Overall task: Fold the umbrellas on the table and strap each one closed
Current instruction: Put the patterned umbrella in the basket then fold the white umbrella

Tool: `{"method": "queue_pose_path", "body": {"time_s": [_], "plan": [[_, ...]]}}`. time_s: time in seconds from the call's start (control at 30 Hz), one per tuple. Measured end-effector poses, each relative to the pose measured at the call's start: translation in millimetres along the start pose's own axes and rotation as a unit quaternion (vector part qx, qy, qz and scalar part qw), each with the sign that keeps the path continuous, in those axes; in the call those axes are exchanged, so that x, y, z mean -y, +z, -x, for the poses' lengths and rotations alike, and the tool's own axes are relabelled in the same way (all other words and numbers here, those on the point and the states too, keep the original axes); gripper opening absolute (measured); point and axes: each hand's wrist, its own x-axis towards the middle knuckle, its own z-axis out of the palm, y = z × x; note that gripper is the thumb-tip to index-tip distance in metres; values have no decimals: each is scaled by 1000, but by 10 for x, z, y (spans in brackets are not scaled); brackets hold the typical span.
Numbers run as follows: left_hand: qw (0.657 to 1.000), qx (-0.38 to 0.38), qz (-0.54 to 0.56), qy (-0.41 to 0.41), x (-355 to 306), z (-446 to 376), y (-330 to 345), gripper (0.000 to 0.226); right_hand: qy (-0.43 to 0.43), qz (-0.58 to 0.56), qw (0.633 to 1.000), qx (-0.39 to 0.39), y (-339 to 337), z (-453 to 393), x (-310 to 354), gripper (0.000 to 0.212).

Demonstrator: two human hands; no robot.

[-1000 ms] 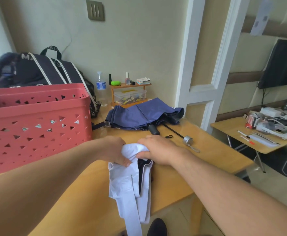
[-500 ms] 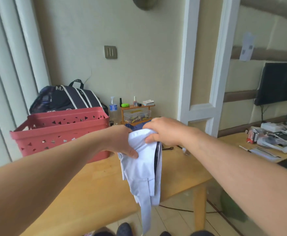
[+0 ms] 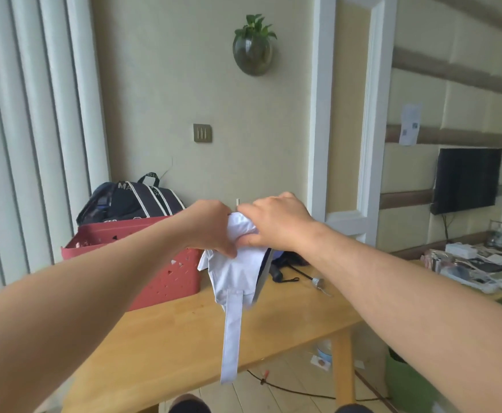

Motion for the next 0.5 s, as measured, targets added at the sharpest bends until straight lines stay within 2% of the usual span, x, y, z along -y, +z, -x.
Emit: {"method": "queue_pose_path", "body": {"time_s": [0.13,0.3,0.4,0.43,0.5], "plan": [[1000,11,-5,24,-55,61,11,53,26,3,999,26,-44,108,-63,58],[999,39,-15,32,67,140,4,55,37,-15,998,50,-22,291,-241,43],[998,34,-28,35,85,173,5,49,28,-66,995,70,5,345,-261,38],[999,29,-27,34,80,178,4,47,32,-98,992,72,21,341,-259,40],[999,20,-24,31,49,160,-1,45,52,-199,978,41,19,348,-267,62]]}}
